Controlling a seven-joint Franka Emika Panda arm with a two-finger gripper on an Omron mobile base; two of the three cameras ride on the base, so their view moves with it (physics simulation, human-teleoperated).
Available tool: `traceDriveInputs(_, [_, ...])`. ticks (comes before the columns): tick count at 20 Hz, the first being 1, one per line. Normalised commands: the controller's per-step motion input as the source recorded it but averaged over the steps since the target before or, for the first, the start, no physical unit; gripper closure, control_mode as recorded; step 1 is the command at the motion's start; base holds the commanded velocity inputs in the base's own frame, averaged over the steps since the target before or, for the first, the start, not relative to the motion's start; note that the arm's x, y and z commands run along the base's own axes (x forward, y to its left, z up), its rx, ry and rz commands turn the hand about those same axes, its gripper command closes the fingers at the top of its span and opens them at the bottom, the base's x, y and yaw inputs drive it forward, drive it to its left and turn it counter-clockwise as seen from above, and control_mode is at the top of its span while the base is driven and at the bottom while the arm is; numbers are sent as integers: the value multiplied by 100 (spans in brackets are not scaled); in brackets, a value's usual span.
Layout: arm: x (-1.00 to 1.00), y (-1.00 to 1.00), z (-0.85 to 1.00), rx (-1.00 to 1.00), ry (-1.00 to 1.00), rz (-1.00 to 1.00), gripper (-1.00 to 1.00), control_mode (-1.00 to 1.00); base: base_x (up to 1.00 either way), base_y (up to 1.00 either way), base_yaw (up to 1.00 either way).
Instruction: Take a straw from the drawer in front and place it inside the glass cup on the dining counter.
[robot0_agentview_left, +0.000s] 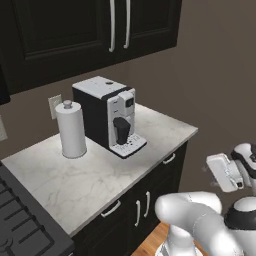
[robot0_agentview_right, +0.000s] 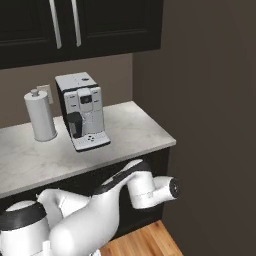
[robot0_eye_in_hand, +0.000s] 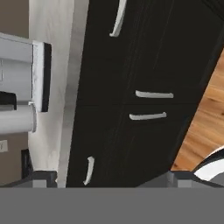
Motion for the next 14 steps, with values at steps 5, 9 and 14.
traceDriveInputs(5, [65,-47,-47,25,0,-2,-100,-100,0,0,0])
traceDriveInputs(9, [78,-33,-11,18,0,-2,-100,-100,0,0,0])
traceDriveInputs(14, [80,-3,-1,12,0,-10,-100,-100,0,0,0])
